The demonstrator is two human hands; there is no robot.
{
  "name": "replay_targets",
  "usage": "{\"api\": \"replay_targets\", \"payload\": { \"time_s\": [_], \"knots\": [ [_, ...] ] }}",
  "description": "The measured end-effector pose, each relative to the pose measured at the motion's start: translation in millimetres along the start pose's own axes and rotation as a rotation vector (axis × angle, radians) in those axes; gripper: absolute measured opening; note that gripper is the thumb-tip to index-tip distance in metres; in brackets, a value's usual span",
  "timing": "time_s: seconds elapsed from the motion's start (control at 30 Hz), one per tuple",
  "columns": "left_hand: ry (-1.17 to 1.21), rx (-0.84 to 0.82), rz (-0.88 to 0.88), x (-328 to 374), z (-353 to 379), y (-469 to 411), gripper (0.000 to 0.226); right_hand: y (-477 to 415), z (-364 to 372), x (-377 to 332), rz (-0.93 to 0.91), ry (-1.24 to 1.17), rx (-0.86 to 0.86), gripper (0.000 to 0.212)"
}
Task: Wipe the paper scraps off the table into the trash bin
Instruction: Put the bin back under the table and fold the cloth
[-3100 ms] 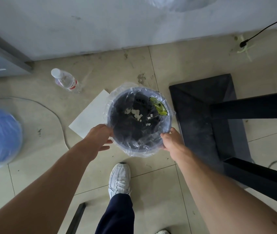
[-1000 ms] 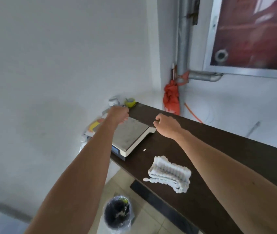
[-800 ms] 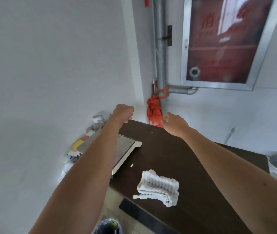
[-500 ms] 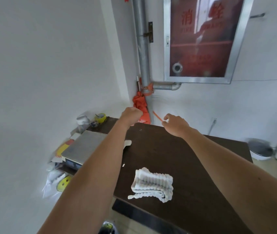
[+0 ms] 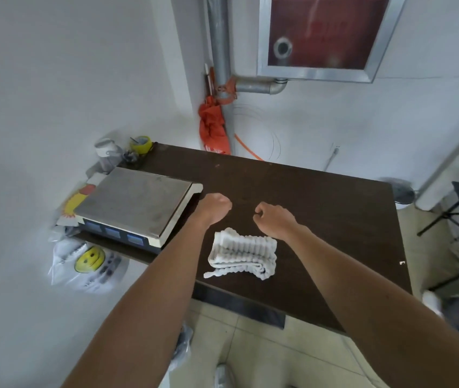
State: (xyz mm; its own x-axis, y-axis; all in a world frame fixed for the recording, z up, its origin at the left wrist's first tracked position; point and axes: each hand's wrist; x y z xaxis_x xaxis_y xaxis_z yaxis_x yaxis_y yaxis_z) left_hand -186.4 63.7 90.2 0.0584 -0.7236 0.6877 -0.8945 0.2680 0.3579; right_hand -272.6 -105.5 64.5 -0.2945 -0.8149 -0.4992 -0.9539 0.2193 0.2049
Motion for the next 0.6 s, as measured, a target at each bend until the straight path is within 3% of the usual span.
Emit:
{"api": "replay_targets", "payload": {
  "time_s": [0.27, 0.37, 0.5, 0.6],
  "knots": [
    [-0.068, -0.088, -0.156, -66, 41, 26, 0.043, 26, 67, 19, 0.042, 0.028, -0.086, 0.028],
    [-0.158, -0.069, -0.133, -78, 50, 26, 0.044, 31, 76, 24, 0.040, 0.061, -0.073, 0.028],
    [-0.254, -0.017, -0.129, -84, 59, 23, 0.048, 34, 79, 27, -0.042, 0.166, 0.018, 0.029],
    [-0.348, -0.018, -0.232, -87, 65, 19, 0.066, 30, 81, 27, -0.147, 0.278, 0.126, 0.044]
  ]
}}
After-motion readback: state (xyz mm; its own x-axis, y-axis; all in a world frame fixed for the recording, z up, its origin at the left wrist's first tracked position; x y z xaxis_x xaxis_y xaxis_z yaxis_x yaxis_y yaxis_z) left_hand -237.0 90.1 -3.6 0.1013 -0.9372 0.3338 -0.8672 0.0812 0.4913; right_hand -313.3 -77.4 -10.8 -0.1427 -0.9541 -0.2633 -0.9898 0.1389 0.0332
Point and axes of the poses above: each hand's wrist, its own y-axis away from the middle knuckle, its own z-axis out of the palm, x = y × z, and after that the axes turned 3 degrees about -y, right-handed
